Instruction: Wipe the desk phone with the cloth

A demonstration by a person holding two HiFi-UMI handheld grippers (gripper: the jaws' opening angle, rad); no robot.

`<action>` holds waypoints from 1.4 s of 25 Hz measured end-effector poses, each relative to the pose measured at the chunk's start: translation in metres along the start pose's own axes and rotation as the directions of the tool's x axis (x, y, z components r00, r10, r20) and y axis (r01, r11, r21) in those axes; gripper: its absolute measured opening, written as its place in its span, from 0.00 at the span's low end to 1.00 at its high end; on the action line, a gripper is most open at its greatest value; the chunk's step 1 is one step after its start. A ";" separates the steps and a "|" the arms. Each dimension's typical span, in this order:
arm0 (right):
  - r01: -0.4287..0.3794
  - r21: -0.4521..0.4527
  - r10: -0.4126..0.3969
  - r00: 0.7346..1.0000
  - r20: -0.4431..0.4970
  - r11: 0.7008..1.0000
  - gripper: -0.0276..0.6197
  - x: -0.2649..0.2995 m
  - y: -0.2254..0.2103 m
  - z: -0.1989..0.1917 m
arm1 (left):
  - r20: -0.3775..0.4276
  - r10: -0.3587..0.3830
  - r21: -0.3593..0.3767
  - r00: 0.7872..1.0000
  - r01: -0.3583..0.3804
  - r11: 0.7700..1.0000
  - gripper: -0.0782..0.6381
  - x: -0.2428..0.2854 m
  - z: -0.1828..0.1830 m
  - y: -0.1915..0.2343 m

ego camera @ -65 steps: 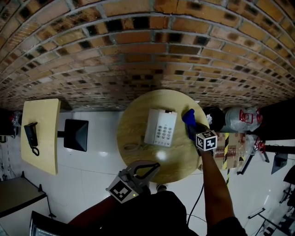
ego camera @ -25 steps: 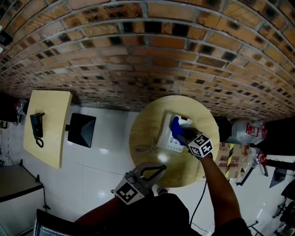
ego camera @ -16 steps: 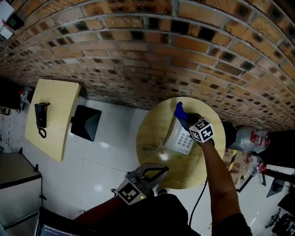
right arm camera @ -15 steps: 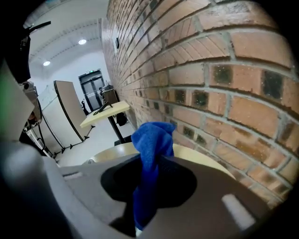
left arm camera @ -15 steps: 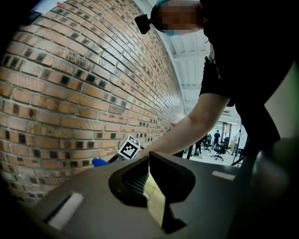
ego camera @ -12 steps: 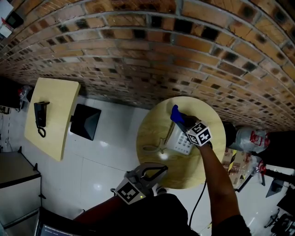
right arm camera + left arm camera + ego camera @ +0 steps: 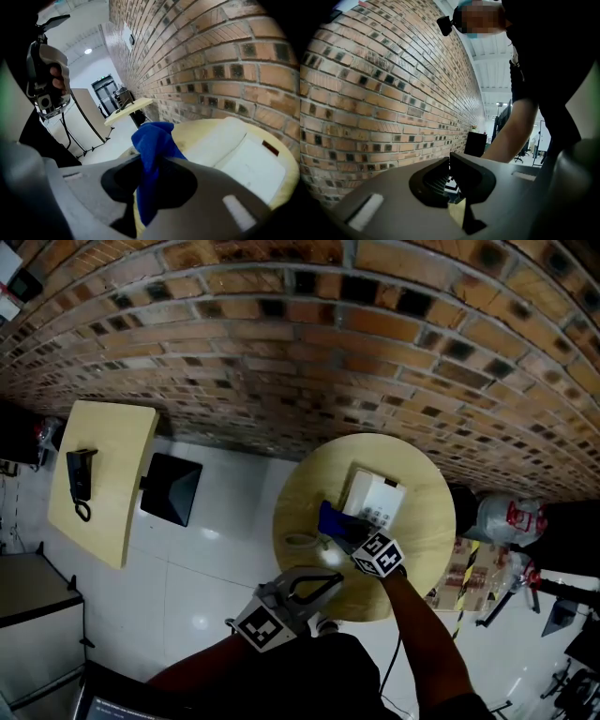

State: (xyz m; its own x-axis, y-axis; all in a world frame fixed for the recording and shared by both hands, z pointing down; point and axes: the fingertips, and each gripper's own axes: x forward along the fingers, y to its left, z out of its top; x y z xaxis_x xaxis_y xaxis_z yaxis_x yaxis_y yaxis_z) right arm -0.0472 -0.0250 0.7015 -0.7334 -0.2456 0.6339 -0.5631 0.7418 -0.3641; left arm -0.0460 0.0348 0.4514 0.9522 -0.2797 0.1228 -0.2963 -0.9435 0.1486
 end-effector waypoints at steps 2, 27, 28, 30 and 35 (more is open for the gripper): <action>-0.008 0.026 0.008 1.000 -0.001 1.000 0.15 0.006 0.009 -0.009 | 0.000 -0.009 0.013 1.000 0.009 1.000 0.10 0.002 0.000 -0.004; 0.623 0.287 -0.620 0.776 -0.113 0.728 0.16 -0.236 -0.195 -0.153 | -0.022 -0.128 0.013 0.991 0.129 0.992 0.10 0.049 -0.006 -0.061; 0.635 0.280 -0.624 0.769 -0.140 0.720 0.16 -0.235 -0.200 -0.162 | -0.023 -0.128 0.017 0.992 0.128 0.992 0.10 0.049 -0.007 -0.061; 0.628 0.280 -0.602 0.777 -0.185 0.726 0.16 -0.224 -0.203 -0.176 | -0.030 -0.123 0.014 0.992 0.123 0.992 0.10 0.048 -0.010 -0.059; 0.586 0.346 -0.549 0.810 -0.206 0.733 0.17 -0.195 -0.191 -0.190 | -0.040 -0.104 -0.002 0.994 0.104 0.995 0.10 0.046 -0.016 -0.054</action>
State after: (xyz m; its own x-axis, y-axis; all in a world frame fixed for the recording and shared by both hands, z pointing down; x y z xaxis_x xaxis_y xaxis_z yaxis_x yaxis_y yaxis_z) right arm 0.2760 -0.0004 0.7768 -0.2059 -0.4775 0.8542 -0.9740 0.1844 -0.1317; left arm 0.0128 0.0755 0.4648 0.9741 -0.1726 0.1462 -0.1957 -0.9671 0.1624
